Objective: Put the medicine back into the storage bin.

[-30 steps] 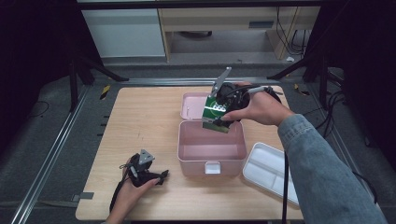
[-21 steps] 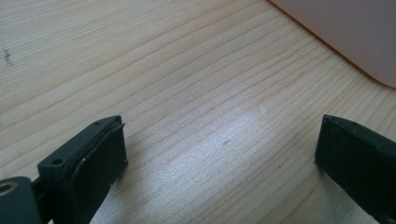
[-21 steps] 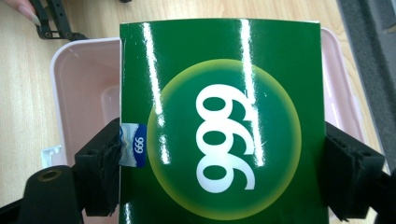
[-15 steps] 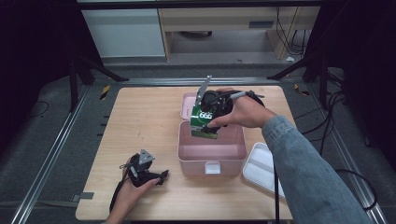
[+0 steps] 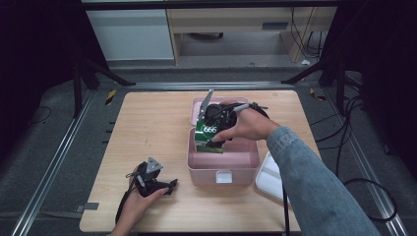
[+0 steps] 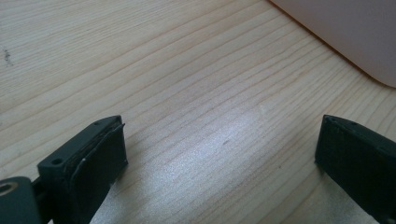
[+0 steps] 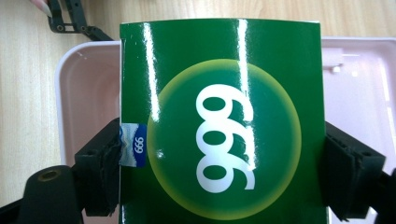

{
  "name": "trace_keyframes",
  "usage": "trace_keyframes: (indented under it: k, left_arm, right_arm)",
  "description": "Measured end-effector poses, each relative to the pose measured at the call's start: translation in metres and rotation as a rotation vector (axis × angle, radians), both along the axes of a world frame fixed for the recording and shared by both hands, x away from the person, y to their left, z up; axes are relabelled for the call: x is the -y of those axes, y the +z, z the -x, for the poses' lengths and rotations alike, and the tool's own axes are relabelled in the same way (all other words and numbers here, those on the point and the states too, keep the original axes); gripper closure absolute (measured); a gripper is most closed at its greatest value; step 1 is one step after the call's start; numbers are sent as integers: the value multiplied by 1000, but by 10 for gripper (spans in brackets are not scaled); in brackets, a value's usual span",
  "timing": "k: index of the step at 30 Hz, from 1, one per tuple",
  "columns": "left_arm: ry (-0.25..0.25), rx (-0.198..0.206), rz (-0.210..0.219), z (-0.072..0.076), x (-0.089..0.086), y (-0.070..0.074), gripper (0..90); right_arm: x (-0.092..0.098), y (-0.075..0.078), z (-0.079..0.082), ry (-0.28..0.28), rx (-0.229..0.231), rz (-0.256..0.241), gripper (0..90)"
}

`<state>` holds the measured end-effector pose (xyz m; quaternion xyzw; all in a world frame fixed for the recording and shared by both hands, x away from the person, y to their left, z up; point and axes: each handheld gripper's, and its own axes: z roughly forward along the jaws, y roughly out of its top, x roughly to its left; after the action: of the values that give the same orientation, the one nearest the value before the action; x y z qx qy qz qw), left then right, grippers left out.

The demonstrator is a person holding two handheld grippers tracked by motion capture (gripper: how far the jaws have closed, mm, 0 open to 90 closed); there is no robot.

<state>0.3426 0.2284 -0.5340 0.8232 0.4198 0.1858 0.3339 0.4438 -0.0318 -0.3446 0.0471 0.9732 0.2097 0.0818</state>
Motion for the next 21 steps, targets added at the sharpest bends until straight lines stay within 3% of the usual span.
trace_keyframes:
  k: [21]
  left_arm:
    - [0, 0, 0, 0, 0, 0, 13]
  right_arm:
    - [-21, -29, 2, 48, -38, 30, 168]
